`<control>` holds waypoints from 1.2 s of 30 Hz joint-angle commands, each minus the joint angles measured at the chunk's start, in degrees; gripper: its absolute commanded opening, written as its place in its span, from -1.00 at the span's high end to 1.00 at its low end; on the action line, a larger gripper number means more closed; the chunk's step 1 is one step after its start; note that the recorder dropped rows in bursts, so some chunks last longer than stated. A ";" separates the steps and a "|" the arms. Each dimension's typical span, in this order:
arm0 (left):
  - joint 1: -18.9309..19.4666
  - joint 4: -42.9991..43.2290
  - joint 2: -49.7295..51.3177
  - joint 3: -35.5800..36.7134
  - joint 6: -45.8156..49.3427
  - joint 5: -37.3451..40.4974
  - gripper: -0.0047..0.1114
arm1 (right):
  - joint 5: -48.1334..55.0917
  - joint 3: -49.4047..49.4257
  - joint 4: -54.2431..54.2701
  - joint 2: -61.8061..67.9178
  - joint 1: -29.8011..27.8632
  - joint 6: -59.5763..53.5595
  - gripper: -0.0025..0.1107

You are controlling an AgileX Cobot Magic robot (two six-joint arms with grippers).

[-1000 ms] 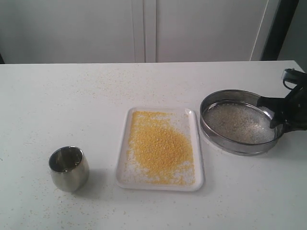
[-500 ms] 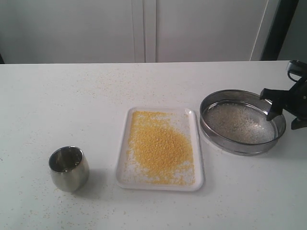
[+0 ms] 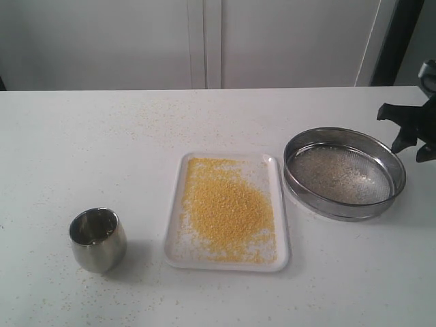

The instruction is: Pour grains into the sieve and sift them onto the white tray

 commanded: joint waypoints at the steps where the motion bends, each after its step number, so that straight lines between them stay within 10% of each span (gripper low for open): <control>1: 0.13 -0.12 -0.52 -0.22 -0.13 0.63 0.92 | 0.47 -0.32 0.35 -3.18 -0.04 0.34 0.53; 6: 0.13 -0.12 -0.52 -0.22 -0.13 0.63 0.92 | 0.80 -0.32 0.50 -5.79 1.81 -1.73 0.95; 36: 0.13 -0.12 -0.52 -0.22 -0.13 0.63 0.92 | -0.05 -0.32 -4.17 -18.48 14.83 -7.48 0.96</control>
